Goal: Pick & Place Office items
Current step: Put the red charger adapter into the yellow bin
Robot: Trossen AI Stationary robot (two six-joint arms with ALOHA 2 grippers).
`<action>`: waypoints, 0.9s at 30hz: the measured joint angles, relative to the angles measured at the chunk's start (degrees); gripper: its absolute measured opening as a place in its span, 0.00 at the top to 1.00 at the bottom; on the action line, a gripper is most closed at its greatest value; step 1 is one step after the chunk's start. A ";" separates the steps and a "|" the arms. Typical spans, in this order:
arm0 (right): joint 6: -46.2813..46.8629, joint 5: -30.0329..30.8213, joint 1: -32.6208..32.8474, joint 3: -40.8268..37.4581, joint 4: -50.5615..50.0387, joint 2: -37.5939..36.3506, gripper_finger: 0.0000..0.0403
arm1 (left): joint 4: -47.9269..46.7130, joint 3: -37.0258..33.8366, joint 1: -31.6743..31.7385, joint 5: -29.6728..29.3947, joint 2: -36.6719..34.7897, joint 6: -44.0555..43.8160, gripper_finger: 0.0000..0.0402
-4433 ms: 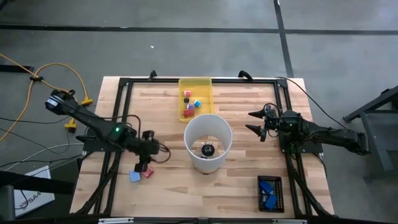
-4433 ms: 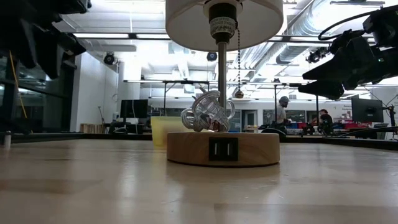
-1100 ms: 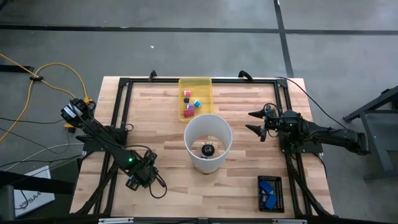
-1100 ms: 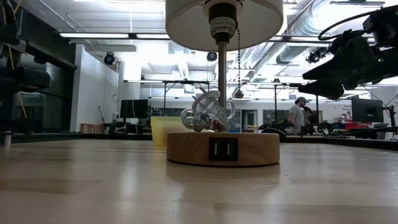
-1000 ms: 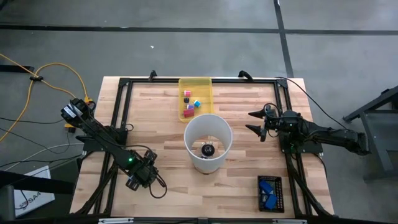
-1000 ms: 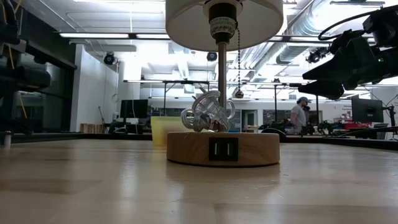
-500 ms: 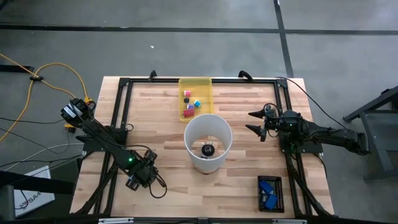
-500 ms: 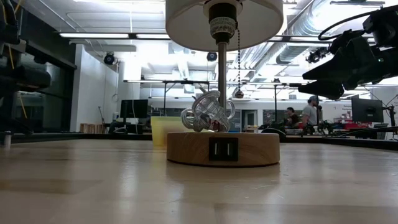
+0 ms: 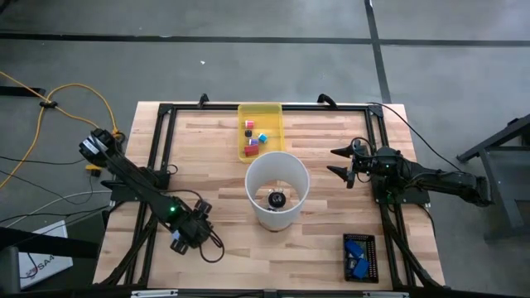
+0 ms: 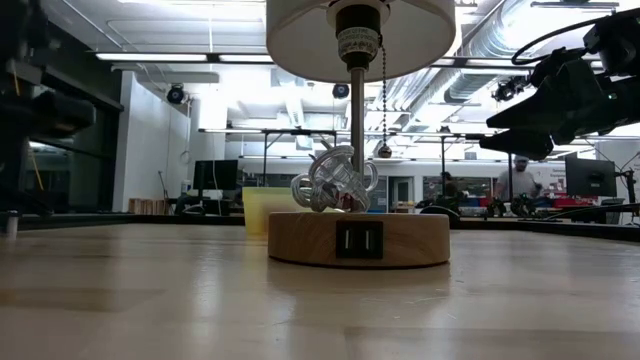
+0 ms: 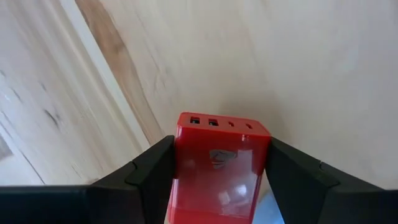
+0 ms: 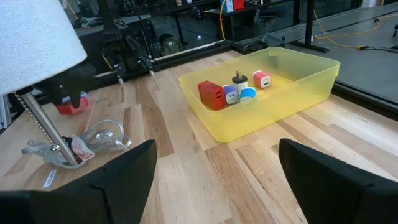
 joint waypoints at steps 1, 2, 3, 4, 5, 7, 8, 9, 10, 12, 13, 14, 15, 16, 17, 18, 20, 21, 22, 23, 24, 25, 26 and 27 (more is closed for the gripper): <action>0.02 -0.02 0.00 0.00 0.00 0.00 0.19 | 0.47 0.00 0.22 0.00 -0.64 0.02 0.47; 0.00 -0.02 0.00 0.00 0.00 0.00 0.19 | 0.83 0.00 0.45 0.02 -1.31 0.02 0.47; 0.00 -0.02 0.00 0.00 0.00 0.02 0.19 | 1.13 0.00 0.67 0.04 -2.05 0.13 0.47; 0.02 -0.01 -0.01 0.00 0.00 0.01 0.19 | 1.59 0.00 0.91 0.07 -2.87 0.41 0.47; 0.00 -0.02 -0.02 0.00 0.00 0.02 0.19 | 2.14 0.00 1.04 0.13 -3.64 0.97 0.47; 0.00 -0.02 0.00 0.00 0.00 0.00 0.19 | 2.81 0.00 1.63 -0.11 -5.30 1.67 0.47; 0.00 -0.01 0.00 0.00 0.00 0.00 0.19 | 3.15 0.00 2.01 -0.34 -6.11 1.72 0.47; 0.02 -0.02 0.00 0.00 0.00 0.00 0.19 | 3.42 0.00 2.47 -0.55 -6.94 1.70 0.47; 0.01 -0.01 -0.02 0.00 0.00 0.00 0.19 | 3.58 0.00 3.01 -0.96 -7.85 1.70 0.47; 0.02 0.00 0.00 0.00 0.00 0.00 0.19 | 3.87 0.00 4.09 -2.00 -9.60 1.70 0.47; 0.02 -0.02 -0.02 0.00 0.00 0.02 0.19 | 4.33 0.00 4.76 -2.35 -10.42 1.72 0.47; 0.00 -0.02 0.00 0.00 0.00 0.01 0.19 | 4.98 0.00 5.40 -2.69 -11.24 1.87 0.47; 0.02 -0.02 -0.01 0.00 0.00 0.00 0.19 | 5.57 0.00 6.05 -2.92 -12.10 2.33 0.47; 0.01 -0.02 0.00 0.00 0.00 0.00 0.19 | 6.17 0.00 6.69 -2.96 -12.97 3.09 0.47; 0.01 -0.02 0.00 0.00 0.00 0.00 0.19 | 6.86 0.00 7.36 -3.00 -13.78 3.89 0.47; 0.00 -0.02 -0.02 0.00 0.00 0.01 0.19 | 7.52 0.00 8.03 -3.04 -14.55 4.65 0.47; 0.01 -0.02 0.00 0.00 -0.01 0.00 0.19 | 7.94 0.02 9.44 -3.04 -16.21 5.58 0.47; 0.02 -0.02 -0.01 0.00 0.00 0.01 0.19 | 8.01 0.02 10.19 -3.04 -17.11 5.60 0.47; 0.00 -0.02 0.00 0.00 0.00 0.00 0.19 | 8.06 0.02 11.01 -3.06 -17.94 5.61 0.47; 0.01 -0.02 0.00 0.00 0.00 0.02 0.19 | 8.05 0.02 11.84 -3.04 -18.70 5.65 0.47; 0.00 -0.02 -0.02 0.00 0.00 0.00 0.19 | 8.04 0.02 12.75 -3.05 -19.39 5.82 0.47; 0.00 -0.02 0.00 0.00 0.00 0.00 0.19 | 8.06 0.02 13.55 -3.05 -20.03 6.21 0.47; 0.00 -0.02 -0.01 0.00 0.00 0.01 0.19 | 8.10 0.02 14.34 -3.06 -20.52 6.59 0.47; 0.01 -0.01 -0.01 0.00 0.00 0.02 0.19 | 8.11 0.02 15.12 -3.06 -20.93 6.90 0.47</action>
